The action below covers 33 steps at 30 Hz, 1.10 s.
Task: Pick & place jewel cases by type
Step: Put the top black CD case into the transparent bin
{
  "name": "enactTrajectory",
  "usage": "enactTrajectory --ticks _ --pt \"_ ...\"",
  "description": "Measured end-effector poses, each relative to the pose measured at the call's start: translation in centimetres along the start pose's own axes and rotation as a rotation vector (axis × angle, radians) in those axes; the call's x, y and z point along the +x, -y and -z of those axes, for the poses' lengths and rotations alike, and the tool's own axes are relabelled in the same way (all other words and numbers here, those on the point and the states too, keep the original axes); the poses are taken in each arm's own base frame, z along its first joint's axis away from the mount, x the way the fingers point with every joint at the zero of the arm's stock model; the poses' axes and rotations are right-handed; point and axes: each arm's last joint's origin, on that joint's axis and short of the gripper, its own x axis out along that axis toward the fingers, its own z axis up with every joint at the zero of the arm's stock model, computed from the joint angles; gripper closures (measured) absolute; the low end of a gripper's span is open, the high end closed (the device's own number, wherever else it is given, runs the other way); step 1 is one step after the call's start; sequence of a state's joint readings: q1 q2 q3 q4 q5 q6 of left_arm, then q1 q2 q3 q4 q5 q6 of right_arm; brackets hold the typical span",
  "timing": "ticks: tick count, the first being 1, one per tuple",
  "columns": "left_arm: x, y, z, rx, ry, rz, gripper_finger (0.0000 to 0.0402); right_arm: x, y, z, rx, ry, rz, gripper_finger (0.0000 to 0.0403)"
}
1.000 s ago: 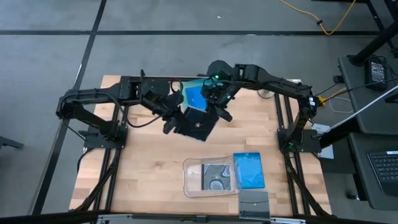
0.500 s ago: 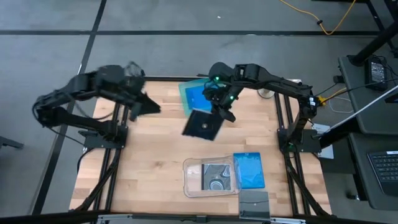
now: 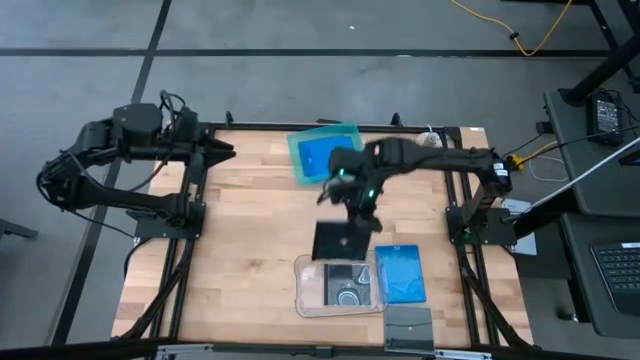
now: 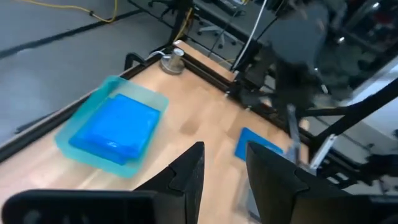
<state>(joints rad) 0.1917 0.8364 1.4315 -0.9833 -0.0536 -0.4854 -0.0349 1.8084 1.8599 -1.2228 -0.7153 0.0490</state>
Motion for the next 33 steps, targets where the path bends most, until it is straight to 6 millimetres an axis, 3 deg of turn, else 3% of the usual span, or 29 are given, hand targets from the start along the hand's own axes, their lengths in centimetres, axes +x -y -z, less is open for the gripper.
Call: enactTrajectory --ticks 7,13,22,33 --pt "1.0 0.1 0.0 0.082 -0.031 -0.024 0.0294 6.4 0.3 1.4 0.087 -0.067 -0.051 0.0381" --pt "2.3 0.1 0.0 0.138 -0.082 -0.044 0.0291 10.1 0.8 2.4 0.152 -0.053 -0.088 0.0379" --pt "3.2 0.2 0.1 0.175 -0.122 -0.035 0.0294 13.7 2.2 5.2 0.253 -0.112 -0.045 0.0381" --pt "3.2 0.2 0.1 0.171 -0.124 -0.031 0.0294 15.7 3.4 7.0 0.278 -0.096 -0.001 0.0381"
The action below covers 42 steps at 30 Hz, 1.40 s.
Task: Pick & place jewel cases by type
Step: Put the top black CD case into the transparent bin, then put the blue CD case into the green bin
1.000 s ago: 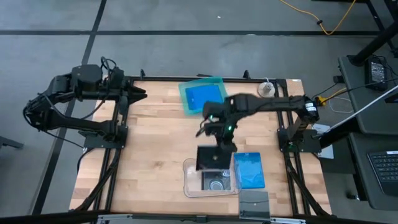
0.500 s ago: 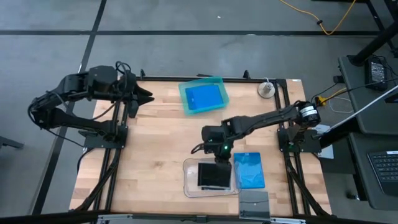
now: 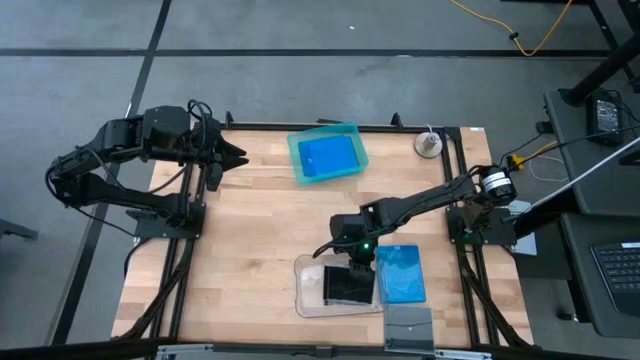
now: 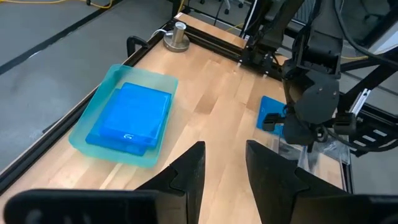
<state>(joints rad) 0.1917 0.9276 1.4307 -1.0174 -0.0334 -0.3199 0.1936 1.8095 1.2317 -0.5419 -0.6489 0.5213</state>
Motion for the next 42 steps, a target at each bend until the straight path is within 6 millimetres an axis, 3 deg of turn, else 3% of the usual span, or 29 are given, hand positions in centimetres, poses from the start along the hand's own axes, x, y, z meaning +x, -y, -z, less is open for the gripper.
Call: enactTrajectory --ticks 3,12,18,24,31,36,42 --pt "0.0 0.0 0.0 0.000 0.000 0.000 0.0294 0.0 0.0 -0.1 -0.011 0.020 0.012 0.0376" --pt "0.0 0.0 0.0 0.001 0.002 0.000 0.0293 0.2 -0.3 -0.1 -0.023 0.017 0.003 0.0292" --pt "0.0 0.0 0.0 0.007 0.002 -0.001 0.0292 -0.4 -0.9 -0.1 -0.003 -0.004 0.031 0.0278" --pt "0.0 0.0 0.0 0.018 0.002 -0.001 0.0292 -3.4 -3.2 -0.7 -0.026 -0.015 0.248 0.0277" --pt "0.0 0.0 0.0 0.033 0.002 -0.001 0.0292 -8.7 -5.9 -0.8 -0.028 0.090 0.740 0.0277" --pt "0.2 -0.1 0.2 0.070 -0.011 -0.004 0.0291 -9.0 -6.1 0.9 0.015 0.107 0.890 0.0277" --pt "1.8 -0.4 1.4 0.061 -0.076 -0.023 0.0295 -6.7 -3.4 6.0 0.114 0.040 0.926 0.0277"
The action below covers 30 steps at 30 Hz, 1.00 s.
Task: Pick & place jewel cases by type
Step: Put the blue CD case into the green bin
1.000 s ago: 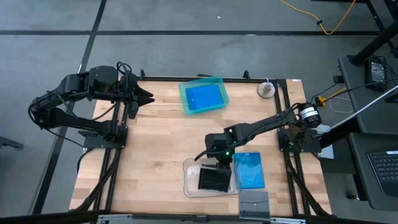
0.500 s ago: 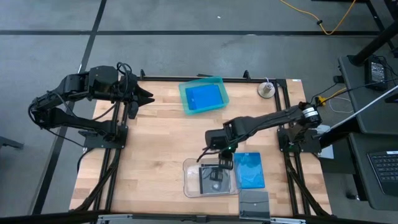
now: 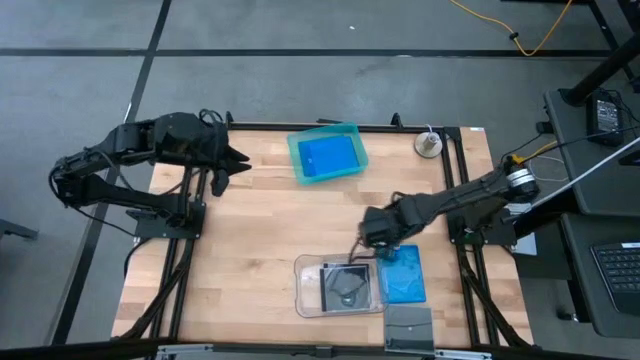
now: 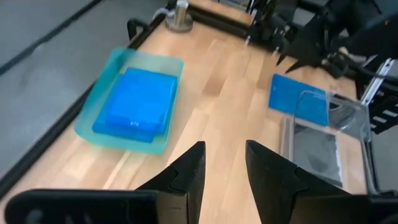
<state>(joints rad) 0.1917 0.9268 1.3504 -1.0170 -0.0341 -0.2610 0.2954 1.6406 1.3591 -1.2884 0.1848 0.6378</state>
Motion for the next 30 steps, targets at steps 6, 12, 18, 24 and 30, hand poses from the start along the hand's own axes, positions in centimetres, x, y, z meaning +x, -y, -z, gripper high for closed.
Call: enactTrajectory --ticks 6,12,18,24,30 --pt "1.9 -0.2 0.9 -0.013 -0.025 -0.016 0.0292 4.5 0.6 4.5 0.099 0.000 -0.244 0.0297" --pt "2.9 -0.3 0.4 -0.041 0.062 -0.087 0.0300 8.8 0.8 6.9 0.093 -0.080 -0.418 0.0361" --pt "3.6 -0.3 -0.3 -0.116 0.173 -0.120 0.0302 10.4 1.2 7.9 -0.006 -0.106 -0.446 0.0390" --pt "4.3 -0.2 -0.8 -0.192 0.216 -0.133 0.0304 10.8 2.0 7.3 -0.079 -0.071 -0.439 0.0397" --pt "5.3 -0.1 -1.1 -0.249 0.216 -0.132 0.0302 11.4 4.5 5.9 -0.080 -0.030 -0.384 0.0392"
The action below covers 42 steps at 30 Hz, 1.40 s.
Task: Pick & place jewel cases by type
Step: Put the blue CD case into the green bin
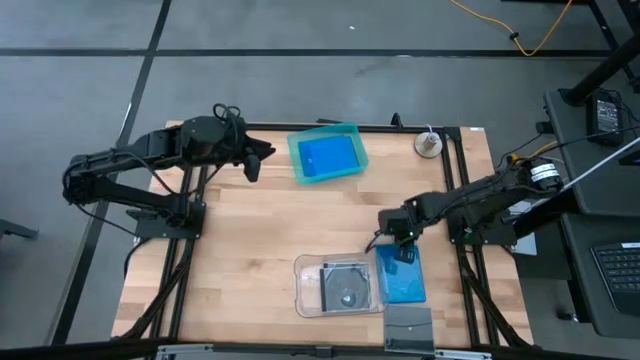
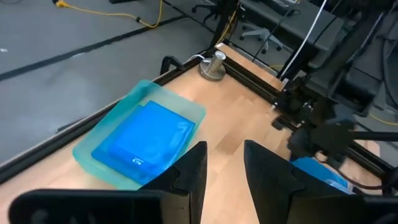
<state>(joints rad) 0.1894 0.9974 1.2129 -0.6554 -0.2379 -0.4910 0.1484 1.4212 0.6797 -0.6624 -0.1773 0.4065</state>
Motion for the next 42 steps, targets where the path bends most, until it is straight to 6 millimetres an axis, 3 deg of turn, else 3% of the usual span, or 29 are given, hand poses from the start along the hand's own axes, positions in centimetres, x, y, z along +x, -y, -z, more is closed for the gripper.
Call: enactTrajectory --ticks 8,11,18,21,28,32,42 --pt "1.4 1.0 0.7 -0.019 -0.053 0.012 0.0307 -1.0 4.7 -1.7 0.015 0.067 0.050 0.0395" --pt "1.7 1.3 1.0 -0.010 -0.069 0.019 0.0306 -1.4 5.6 -1.5 0.016 0.042 -0.029 0.0398" --pt "2.0 1.5 1.1 0.010 -0.076 0.014 0.0306 -4.4 4.1 -1.5 -0.062 0.149 -0.224 0.0399" --pt "2.0 1.4 1.0 0.036 -0.070 0.009 0.0308 -4.6 2.8 -1.1 -0.104 0.144 -0.241 0.0400" --pt "2.2 0.9 0.7 0.036 -0.058 -0.018 0.0307 -1.5 -0.8 0.4 -0.179 0.005 -0.257 0.0400" --pt "2.2 0.8 0.6 0.065 -0.056 -0.021 0.0310 0.2 -1.8 1.1 -0.193 -0.072 -0.261 0.0400" --pt "2.2 0.7 0.6 0.084 -0.042 -0.040 0.0310 3.2 -0.5 0.6 -0.158 -0.108 -0.281 0.0400"
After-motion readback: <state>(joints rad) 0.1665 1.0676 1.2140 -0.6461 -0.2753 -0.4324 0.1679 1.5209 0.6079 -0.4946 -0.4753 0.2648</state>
